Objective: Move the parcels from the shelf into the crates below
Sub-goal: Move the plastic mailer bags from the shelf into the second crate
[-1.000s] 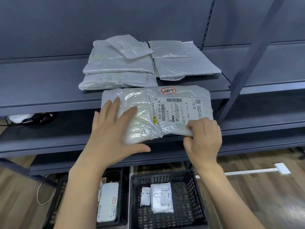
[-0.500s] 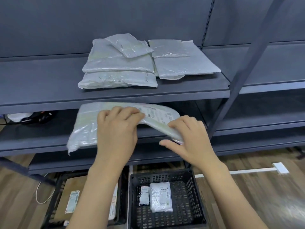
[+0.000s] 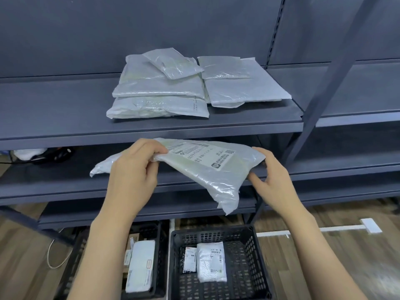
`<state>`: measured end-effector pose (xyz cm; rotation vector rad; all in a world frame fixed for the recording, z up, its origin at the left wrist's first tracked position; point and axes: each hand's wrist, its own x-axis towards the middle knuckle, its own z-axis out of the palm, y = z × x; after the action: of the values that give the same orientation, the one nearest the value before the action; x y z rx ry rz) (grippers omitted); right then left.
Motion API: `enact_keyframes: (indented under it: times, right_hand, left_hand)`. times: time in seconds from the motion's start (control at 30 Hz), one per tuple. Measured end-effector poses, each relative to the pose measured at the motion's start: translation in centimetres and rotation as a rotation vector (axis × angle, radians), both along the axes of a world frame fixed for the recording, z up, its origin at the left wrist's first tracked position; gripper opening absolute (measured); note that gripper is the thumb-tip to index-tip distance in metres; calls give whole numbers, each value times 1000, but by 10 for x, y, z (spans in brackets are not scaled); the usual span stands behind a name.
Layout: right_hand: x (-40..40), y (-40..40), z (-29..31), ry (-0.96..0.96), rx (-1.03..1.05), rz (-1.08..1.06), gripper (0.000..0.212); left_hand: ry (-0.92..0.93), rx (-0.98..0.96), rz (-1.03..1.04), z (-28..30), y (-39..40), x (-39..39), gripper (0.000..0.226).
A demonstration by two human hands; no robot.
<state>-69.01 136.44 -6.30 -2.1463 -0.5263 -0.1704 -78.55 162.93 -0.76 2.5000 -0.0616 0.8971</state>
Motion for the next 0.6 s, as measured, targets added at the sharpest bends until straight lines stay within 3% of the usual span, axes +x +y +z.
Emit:
enact_keyframes:
  times: [0.13,0.23,0.4,0.6]
  right_hand:
    - [-1,2,-1,50,91,-36,60]
    - [0,4,2,139,191,5,47]
    - [-9,16,13,-35,-11,186,53]
    - [-11,19,11,-87,29,236,40]
  left_hand:
    - [0,-141,2,2,5,-3,38]
    - [-15,-261,-39,2,7,-6,42]
    - [-3,-242,-177,-1,-5,-4,48]
    - [-125,-168,-161,-2,-4,-3,33]
